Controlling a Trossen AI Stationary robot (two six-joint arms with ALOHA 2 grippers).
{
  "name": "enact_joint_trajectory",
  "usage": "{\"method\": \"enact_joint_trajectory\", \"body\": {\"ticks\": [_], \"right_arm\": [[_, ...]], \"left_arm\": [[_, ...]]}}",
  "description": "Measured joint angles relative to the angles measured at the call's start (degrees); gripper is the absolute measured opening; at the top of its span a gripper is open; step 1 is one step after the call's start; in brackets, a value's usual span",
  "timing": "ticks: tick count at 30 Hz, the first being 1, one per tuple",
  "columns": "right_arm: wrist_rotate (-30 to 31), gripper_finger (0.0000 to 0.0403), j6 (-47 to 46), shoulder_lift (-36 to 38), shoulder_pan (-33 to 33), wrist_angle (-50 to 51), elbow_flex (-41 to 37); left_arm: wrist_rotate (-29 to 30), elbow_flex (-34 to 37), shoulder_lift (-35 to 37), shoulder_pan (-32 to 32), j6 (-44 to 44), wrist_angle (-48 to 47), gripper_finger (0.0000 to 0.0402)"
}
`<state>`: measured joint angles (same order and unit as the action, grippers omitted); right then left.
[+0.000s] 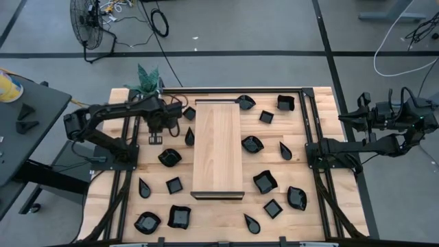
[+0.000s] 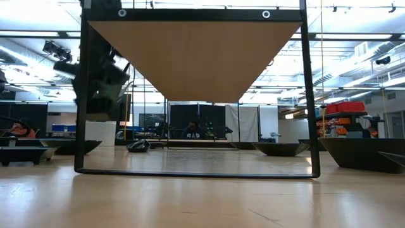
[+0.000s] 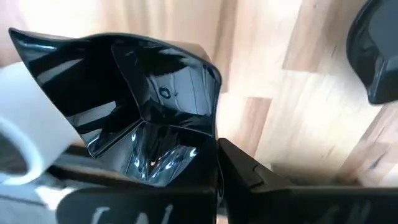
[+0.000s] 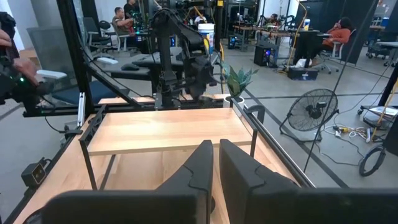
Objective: Pick & Place Mini shaped plates
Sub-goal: Put the distorted square plate on the shelf
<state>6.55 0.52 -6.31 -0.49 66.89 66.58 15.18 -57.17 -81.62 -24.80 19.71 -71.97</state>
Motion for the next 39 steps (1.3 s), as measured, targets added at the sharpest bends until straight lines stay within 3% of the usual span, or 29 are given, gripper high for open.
{"method": "enact_joint_trajectory", "body": {"ticks": [18,29,39], "right_arm": [[0.0,0.0034,0.0,0.0,0.0,0.0,0.0],[0.0,0.0034,0.0,0.0,0.0,0.0,0.0],[0.0,0.0034,0.0,0.0,0.0,0.0,0.0]], "left_arm": [[1.1,-26.8,-0.7,7.3,-2.9,-4.1,0.0007],[-2.4,-41.2,-8.5,12.1,-6.0,-3.0,0.0007],[-2.4,-48.4,-17.2,13.5,-5.6,-0.5,0.0007]]}}
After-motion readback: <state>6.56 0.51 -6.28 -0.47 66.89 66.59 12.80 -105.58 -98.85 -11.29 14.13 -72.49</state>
